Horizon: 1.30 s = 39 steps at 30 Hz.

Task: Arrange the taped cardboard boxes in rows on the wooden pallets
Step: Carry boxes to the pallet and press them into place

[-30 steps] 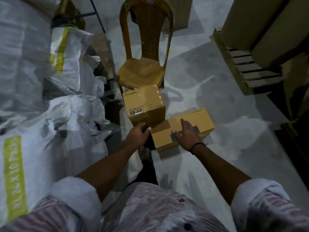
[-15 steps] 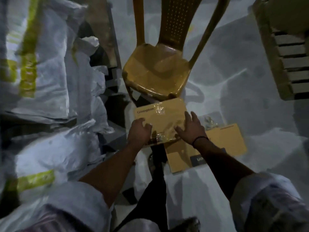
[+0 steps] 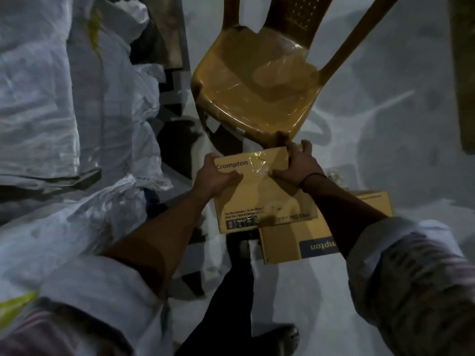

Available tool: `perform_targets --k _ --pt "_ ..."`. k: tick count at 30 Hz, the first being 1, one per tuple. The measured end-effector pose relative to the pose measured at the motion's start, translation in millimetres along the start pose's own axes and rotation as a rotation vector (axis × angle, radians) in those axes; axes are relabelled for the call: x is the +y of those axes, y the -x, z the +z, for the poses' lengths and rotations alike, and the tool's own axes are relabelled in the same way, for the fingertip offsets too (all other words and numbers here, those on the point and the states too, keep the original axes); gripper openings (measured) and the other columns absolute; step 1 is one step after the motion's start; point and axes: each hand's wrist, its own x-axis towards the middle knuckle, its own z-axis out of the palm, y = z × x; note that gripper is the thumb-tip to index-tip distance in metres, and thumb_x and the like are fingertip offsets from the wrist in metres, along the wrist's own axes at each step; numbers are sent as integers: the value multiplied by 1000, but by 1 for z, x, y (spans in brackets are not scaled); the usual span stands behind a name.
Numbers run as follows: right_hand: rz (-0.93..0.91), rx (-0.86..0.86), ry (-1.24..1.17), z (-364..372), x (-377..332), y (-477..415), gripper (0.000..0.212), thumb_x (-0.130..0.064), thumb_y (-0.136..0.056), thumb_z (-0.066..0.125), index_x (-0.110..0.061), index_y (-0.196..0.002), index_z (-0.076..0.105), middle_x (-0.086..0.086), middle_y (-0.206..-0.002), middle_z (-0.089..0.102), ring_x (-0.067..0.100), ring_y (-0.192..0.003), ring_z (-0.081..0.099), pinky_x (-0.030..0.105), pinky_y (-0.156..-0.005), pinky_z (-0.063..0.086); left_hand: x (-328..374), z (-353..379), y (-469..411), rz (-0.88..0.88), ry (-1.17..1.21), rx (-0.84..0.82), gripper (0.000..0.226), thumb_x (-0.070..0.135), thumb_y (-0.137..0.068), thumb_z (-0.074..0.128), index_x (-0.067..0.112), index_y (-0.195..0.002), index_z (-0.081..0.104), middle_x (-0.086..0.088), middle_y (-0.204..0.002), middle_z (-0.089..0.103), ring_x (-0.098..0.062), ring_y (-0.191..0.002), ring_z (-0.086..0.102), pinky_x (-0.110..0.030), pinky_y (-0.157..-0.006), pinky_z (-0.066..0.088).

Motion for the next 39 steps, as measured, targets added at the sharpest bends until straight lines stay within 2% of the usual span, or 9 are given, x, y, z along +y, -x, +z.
perform_targets --k 3,7,11,15,20,23,29,33,39 --pt "-13 10 50 -4 -3 24 114 -59 -61 89 -29 -150 26 4 -166 -3 44 -133 44 54 -104 48 2 4 18 47 -52 19 83 36 -78 88 22 -141 37 6 -117 54 -16 -106 54 -30 -87 43" --pt "-68 67 121 -12 4 74 108 -58 -60 90 -23 -144 31 7 -165 6 45 -131 44 53 -102 49 1 3 61 104 -119 42 95 37 -65 96 21 -138 36 -2 -125 60 -20 -111 58 -31 -87 47" --pt "-147 137 171 -22 10 138 104 -59 -58 90 -26 -138 33 6 -151 26 38 -122 49 51 -96 52 5 2 131 129 -201 32 101 44 -62 95 29 -143 37 -8 -134 43 -24 -116 49 -35 -88 45" --pt "-181 184 175 -36 20 225 102 -59 -54 92 -28 -131 33 6 -139 32 34 -114 52 50 -91 54 10 9 222 178 -217 56 99 49 -65 93 33 -148 41 -11 -139 38 -30 -126 46 -35 -90 43" --pt "-208 333 176 -44 51 350 100 -58 -57 92 -23 -131 34 8 -138 31 35 -112 52 51 -90 55 2 36 335 291 -220 173 97 55 -61 93 36 -142 43 -7 -133 35 -33 -116 55 -43 -93 50" --pt "-222 473 177 -34 77 429 93 -56 -62 90 -20 -130 37 8 -136 32 36 -111 51 49 -88 55 -9 58 398 353 -206 218 96 57 -58 94 35 -137 45 -1 -125 32 -26 -106 54 -37 -86 49" --pt "-138 667 143 10 135 562 88 -55 -70 85 -15 -132 38 12 -144 26 40 -121 44 49 -97 50 -46 101 504 545 -197 246 96 59 -51 95 36 -131 48 -5 -132 39 -26 -107 58 -41 -90 57" --pt "-55 789 89 43 171 637 84 -57 -72 84 -16 -128 38 9 -144 25 38 -119 45 48 -94 52 -64 129 563 668 -244 216 94 55 -54 96 36 -133 48 -6 -136 37 -26 -113 58 -36 -88 54" --pt "136 954 -22 115 209 761 83 -59 -72 83 -16 -127 37 8 -144 25 36 -120 42 48 -96 51 -104 164 650 880 -336 111 86 55 -53 96 40 -124 50 -2 -129 36 -25 -100 62 -38 -86 58"
